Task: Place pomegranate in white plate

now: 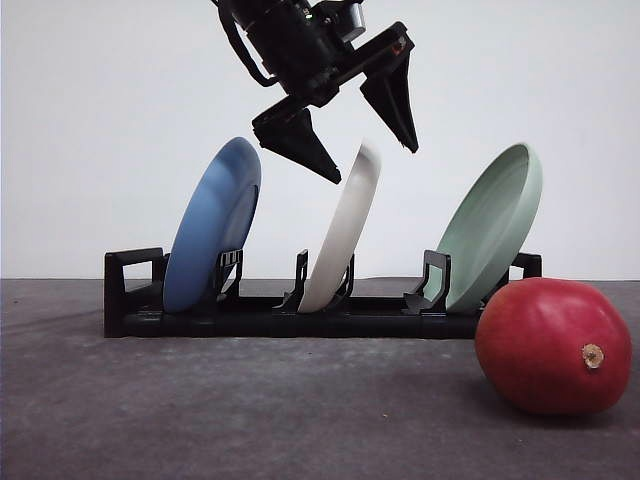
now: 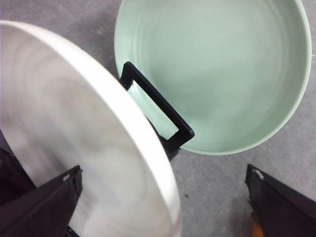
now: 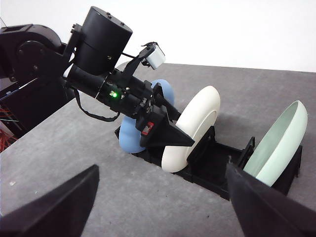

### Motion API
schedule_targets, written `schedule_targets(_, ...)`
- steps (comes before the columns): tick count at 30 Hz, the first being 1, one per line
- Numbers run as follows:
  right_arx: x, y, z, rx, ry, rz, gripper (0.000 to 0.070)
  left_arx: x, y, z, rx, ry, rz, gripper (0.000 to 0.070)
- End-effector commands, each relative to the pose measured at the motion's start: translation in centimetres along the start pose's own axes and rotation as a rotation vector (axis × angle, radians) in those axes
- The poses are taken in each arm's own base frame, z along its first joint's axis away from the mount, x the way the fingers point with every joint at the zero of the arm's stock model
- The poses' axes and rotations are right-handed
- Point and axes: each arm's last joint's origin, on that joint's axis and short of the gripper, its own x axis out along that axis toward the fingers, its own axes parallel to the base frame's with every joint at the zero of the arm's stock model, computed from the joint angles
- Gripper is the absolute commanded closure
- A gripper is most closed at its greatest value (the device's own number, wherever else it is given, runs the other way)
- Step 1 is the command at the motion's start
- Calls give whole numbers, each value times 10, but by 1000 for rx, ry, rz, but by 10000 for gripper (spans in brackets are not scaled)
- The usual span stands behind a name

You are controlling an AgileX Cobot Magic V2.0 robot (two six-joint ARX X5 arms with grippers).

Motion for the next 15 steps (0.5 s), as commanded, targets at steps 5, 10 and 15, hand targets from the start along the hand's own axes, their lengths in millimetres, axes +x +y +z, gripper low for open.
schedule_targets(5,-1,2,5,-5,-14,6,184,11,-3,4,23,-4,-18,321)
schedule_targets(10,-1,2,5,-5,-14,6,184,10,-3,3,21,-1,-17,700)
schedule_targets(15,-1,2,5,-5,-14,6,184,10,-3,3,19,7,-37,700)
